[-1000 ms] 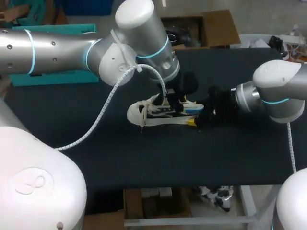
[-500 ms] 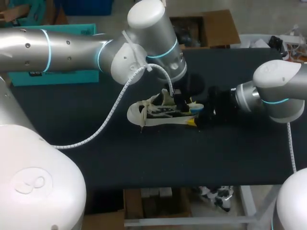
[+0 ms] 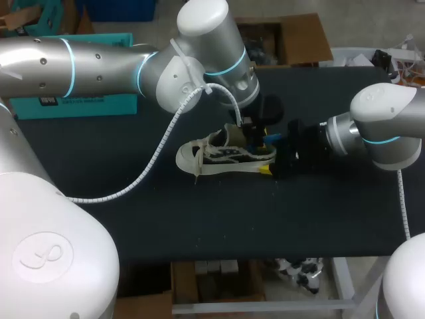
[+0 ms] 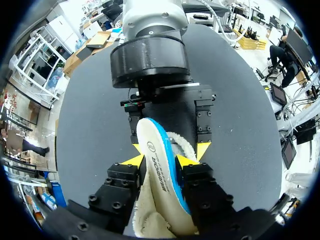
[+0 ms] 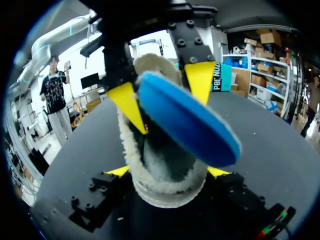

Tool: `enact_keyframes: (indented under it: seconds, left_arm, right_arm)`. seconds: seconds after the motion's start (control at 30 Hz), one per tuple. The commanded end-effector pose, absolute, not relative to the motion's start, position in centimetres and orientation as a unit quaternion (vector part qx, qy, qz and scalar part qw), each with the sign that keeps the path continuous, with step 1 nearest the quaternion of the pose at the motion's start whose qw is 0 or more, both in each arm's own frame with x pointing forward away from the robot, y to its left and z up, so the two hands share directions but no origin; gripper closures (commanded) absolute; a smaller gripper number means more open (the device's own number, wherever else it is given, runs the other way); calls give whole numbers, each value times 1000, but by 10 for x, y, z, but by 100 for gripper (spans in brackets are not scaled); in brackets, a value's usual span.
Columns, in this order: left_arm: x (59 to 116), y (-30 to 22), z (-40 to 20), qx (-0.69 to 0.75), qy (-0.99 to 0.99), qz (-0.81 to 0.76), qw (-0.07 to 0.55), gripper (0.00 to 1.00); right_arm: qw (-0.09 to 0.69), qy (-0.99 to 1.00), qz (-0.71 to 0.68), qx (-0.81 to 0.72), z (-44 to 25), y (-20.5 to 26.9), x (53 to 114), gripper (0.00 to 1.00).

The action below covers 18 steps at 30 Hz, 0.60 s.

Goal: Open the shoe tongue, take the insole out of the shoe, put the insole back into the shoe, and pack the shoe into the shoebox

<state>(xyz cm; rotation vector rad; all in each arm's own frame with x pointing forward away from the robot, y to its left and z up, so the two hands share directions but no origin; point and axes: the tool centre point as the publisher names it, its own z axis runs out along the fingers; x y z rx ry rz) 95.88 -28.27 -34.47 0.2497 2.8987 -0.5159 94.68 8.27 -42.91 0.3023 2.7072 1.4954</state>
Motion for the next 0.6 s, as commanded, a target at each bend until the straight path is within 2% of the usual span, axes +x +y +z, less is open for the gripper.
enact_keyframes:
  seconds: [0.03,0.17,0.27,0.3,0.6]
  left_arm:
    - [962,-282,-347,81,977,-174,95,62]
    - [965,-281,-350,75,978,-174,93,67]
    - [966,-279,-348,72,977,-178,93,96]
    - [966,-278,-347,71,977,-180,94,100]
    - [957,-268,-323,79,968,-215,99,100]
  right_arm:
    - [17,871,482,96,-436,84,947,100]
    - [17,871,482,96,-436,84,947,100]
    - [17,871,482,96,-436,84,947,100]
    - [17,871,482,96,-436,84,947,100]
    - [17,871,482,96,-436,84,947,100]
